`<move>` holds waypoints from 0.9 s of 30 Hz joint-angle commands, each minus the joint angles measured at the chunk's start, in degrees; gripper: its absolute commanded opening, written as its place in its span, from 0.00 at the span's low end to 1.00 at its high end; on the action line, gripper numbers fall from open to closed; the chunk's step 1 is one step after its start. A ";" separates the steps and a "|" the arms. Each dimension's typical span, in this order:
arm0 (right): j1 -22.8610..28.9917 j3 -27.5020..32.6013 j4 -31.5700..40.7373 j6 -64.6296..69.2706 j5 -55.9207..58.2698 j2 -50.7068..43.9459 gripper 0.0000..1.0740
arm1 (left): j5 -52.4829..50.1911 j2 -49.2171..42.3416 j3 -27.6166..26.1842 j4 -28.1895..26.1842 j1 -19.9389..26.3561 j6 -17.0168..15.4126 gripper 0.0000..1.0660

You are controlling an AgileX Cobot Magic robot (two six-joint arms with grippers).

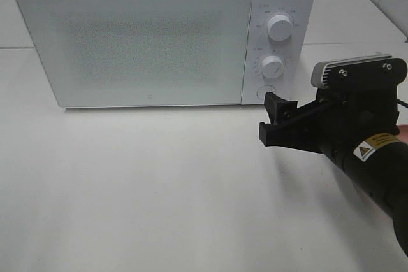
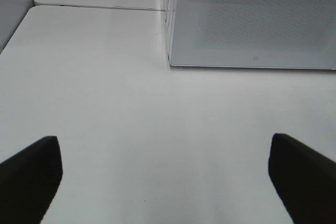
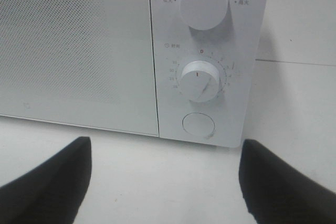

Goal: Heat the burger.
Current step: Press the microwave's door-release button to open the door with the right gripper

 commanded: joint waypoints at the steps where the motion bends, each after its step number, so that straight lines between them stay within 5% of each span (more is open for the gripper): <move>1: 0.17 0.00 -0.29 6.07 -1.09 0.34 0.70 | -0.46 -1.55 0.17 0.11 -0.11 0.06 0.94; 11: 0.17 0.00 -0.29 28.30 -0.86 0.34 0.62 | -0.46 -1.55 0.17 0.11 -0.11 0.06 0.94; 27: 0.11 0.00 -0.23 71.85 -0.74 0.34 0.08 | -0.46 -1.55 0.17 0.11 -0.11 0.06 0.94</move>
